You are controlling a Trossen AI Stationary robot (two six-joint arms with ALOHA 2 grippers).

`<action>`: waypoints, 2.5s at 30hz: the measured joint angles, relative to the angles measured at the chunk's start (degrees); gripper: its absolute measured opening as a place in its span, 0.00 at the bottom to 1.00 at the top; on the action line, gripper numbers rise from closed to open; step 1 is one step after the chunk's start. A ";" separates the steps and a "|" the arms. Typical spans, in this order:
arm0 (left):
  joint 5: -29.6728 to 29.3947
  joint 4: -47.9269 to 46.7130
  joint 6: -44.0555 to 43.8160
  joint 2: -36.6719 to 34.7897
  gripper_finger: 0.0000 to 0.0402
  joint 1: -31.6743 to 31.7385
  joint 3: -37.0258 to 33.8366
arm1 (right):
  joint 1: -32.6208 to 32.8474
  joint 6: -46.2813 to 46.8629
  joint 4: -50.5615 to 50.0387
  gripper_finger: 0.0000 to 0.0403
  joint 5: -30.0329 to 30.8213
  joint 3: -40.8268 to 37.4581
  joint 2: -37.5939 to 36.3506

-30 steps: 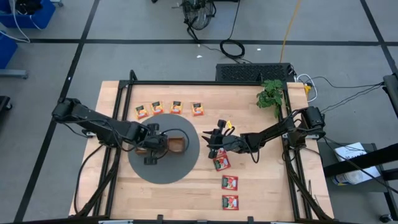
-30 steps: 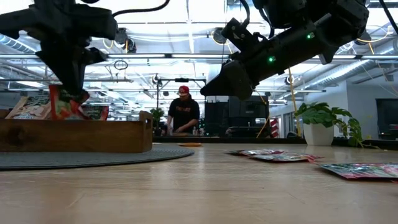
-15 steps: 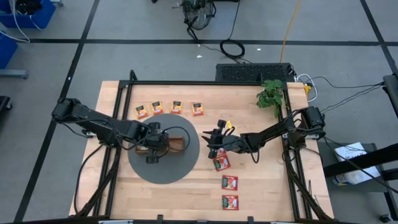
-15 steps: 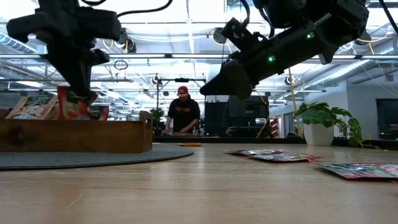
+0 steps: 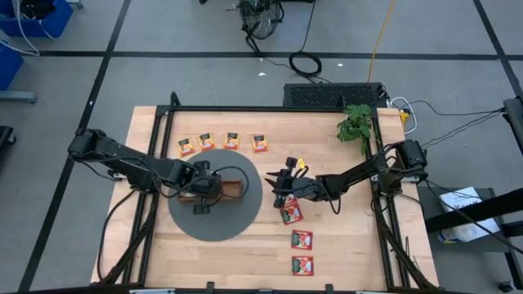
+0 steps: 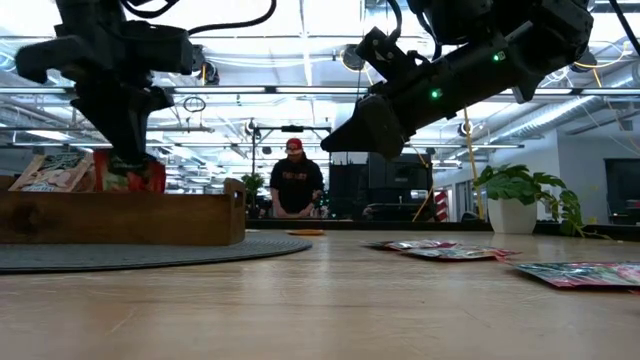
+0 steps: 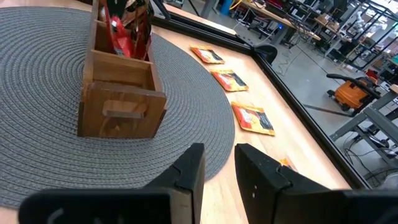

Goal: Pick & Place Tea
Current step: Put the red tea bag into the middle section of the wooden organizer

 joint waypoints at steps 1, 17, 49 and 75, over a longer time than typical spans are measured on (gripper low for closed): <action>-0.78 0.12 -0.33 0.00 0.04 0.23 0.00 | 0.00 0.01 0.04 0.19 0.00 0.00 0.00; -9.88 -0.05 -8.08 -0.23 0.30 5.03 0.02 | 0.00 0.01 0.00 0.19 -0.02 0.00 0.00; -16.80 50.93 13.96 -42.38 0.33 -0.81 -24.20 | 11.62 -12.67 -7.22 0.19 31.90 0.00 -0.85; -16.78 50.91 10.55 -42.45 0.33 -0.83 -24.87 | -0.07 13.61 -74.03 0.60 -14.14 21.94 -3.25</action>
